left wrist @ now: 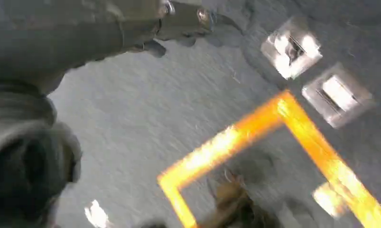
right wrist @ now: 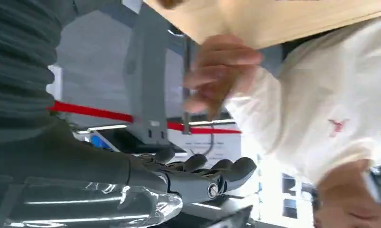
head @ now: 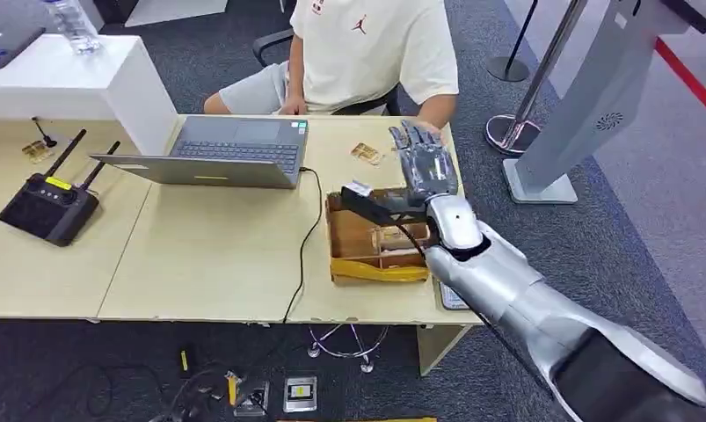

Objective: Pass the card to the sensor for recognition and then transmit it.

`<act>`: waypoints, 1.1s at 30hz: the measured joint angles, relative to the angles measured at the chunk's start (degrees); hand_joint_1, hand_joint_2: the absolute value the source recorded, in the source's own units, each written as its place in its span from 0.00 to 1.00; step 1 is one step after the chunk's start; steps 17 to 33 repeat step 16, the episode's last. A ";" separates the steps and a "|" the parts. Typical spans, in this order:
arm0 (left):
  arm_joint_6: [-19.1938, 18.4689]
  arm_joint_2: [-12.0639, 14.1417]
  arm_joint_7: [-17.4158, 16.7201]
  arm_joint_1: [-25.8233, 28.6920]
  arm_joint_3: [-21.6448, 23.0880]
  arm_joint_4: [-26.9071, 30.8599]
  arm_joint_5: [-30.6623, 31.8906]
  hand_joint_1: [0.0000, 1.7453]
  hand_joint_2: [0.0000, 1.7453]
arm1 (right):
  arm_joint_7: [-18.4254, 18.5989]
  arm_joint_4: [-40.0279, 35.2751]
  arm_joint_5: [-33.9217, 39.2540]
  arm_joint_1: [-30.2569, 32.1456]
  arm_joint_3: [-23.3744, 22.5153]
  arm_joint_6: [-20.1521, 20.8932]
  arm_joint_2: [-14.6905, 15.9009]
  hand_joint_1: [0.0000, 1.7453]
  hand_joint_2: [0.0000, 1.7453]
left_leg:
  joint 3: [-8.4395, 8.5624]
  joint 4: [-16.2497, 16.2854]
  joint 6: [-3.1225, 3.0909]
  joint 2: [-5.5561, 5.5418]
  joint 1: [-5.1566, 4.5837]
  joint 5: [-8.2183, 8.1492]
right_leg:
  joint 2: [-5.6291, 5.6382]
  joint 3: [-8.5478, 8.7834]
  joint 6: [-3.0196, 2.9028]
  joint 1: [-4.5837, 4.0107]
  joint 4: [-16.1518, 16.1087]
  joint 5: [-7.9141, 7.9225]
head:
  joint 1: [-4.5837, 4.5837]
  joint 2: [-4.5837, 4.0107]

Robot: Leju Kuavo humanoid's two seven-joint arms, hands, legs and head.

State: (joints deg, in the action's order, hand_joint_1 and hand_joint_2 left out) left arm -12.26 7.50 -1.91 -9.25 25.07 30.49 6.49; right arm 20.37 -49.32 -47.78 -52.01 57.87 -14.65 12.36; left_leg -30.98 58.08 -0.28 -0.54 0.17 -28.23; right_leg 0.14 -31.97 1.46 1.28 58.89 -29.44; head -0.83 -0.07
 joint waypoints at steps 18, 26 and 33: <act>-1.62 1.72 1.98 5.52 -4.06 -12.28 -8.13 0.00 0.00 | 8.22 -19.82 -2.69 20.71 -17.89 -21.02 16.87 0.00 1.00 | -0.05 0.02 -0.07 0.07 0.04 -0.05 | -0.01 -0.03 0.03 -0.03 -0.17 0.04 | -0.13 0.00; -1.62 1.72 1.98 5.52 -4.06 -12.28 -8.13 0.00 0.00 | 8.22 -19.82 -2.69 20.71 -17.89 -21.02 16.87 0.00 1.00 | -0.05 0.02 -0.07 0.07 0.04 -0.05 | -0.01 -0.03 0.03 -0.03 -0.17 0.04 | -0.13 0.00; -1.62 1.72 1.98 5.52 -4.06 -12.28 -8.13 0.00 0.00 | 8.22 -19.82 -2.69 20.71 -17.89 -21.02 16.87 0.00 1.00 | -0.05 0.02 -0.07 0.07 0.04 -0.05 | -0.01 -0.03 0.03 -0.03 -0.17 0.04 | -0.13 0.00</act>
